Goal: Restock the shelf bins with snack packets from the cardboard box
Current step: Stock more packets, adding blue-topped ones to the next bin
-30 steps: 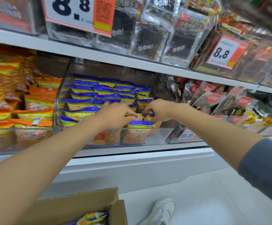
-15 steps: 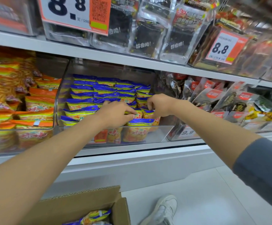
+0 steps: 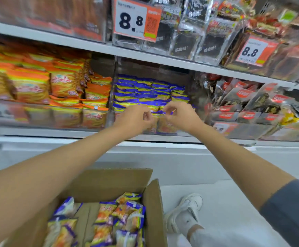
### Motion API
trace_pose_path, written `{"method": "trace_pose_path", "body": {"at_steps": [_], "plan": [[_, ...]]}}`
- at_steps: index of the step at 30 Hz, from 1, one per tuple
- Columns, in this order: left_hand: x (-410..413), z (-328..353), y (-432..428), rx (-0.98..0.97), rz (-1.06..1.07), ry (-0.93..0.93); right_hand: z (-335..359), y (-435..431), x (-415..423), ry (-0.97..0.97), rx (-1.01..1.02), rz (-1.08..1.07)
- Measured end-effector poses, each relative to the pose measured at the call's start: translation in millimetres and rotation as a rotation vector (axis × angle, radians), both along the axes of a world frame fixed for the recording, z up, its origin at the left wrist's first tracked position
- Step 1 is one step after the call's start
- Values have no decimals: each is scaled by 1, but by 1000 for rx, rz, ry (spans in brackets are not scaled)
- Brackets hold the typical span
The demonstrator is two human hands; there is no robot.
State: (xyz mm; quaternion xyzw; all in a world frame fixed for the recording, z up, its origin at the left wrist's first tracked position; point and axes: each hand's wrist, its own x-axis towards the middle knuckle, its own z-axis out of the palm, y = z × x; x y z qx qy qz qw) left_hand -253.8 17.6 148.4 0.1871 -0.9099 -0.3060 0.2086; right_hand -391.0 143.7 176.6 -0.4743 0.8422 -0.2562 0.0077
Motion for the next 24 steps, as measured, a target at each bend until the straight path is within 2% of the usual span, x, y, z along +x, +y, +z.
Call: {"method": "trace_pose_path", "body": {"at_steps": [4,8,16,20,24], "plan": [[71,-58,4,120,42,-226,-58,3,66,-143,76,104],[141,-134,0,313,118,-410,-146,6,113,-272,256,198],[215,-251,-19,618,290,-627,-321,12,165,-563,672,316],[222,-273,-19,635,306,-670,-378,-2,188,-519,818,421],[229,-285,-18,731,359,-610,-418,-9,202,-238,943,565]]}}
